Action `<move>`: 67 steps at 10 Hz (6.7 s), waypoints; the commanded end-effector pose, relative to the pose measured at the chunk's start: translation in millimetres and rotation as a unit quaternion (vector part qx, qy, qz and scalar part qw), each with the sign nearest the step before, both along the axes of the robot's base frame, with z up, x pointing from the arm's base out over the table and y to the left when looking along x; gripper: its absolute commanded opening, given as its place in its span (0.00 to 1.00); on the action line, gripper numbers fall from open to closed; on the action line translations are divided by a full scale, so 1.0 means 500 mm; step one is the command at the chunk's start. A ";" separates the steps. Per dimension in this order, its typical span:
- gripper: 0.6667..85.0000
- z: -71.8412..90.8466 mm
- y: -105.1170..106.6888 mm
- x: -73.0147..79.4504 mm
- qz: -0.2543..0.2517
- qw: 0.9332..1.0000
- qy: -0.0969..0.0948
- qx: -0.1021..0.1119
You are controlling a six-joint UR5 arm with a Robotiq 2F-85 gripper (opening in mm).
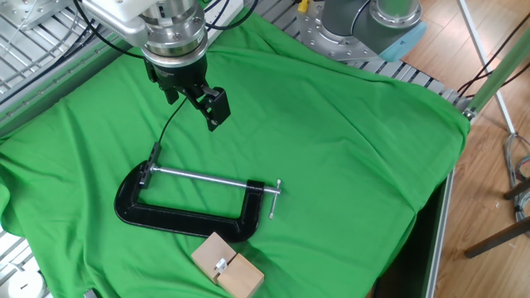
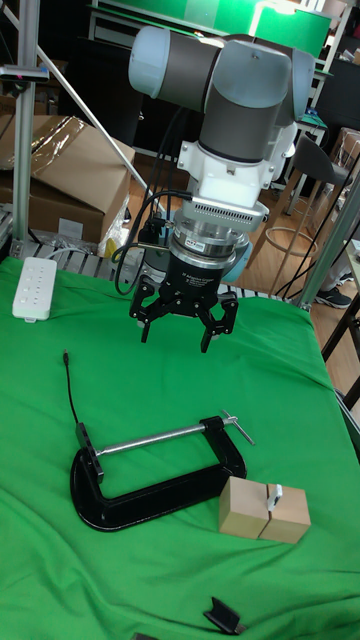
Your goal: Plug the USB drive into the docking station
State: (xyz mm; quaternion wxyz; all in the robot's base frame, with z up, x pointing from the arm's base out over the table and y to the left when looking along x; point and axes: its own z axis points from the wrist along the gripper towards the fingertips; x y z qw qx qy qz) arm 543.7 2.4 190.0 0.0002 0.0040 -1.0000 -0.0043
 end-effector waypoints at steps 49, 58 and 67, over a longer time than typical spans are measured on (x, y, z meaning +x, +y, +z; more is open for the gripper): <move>0.40 -0.085 0.396 0.209 0.012 1.000 0.015 -0.003; 0.40 -0.158 0.358 0.282 0.003 0.999 -0.038 -0.004; 0.40 -0.199 0.367 0.294 -0.043 0.999 -0.025 -0.007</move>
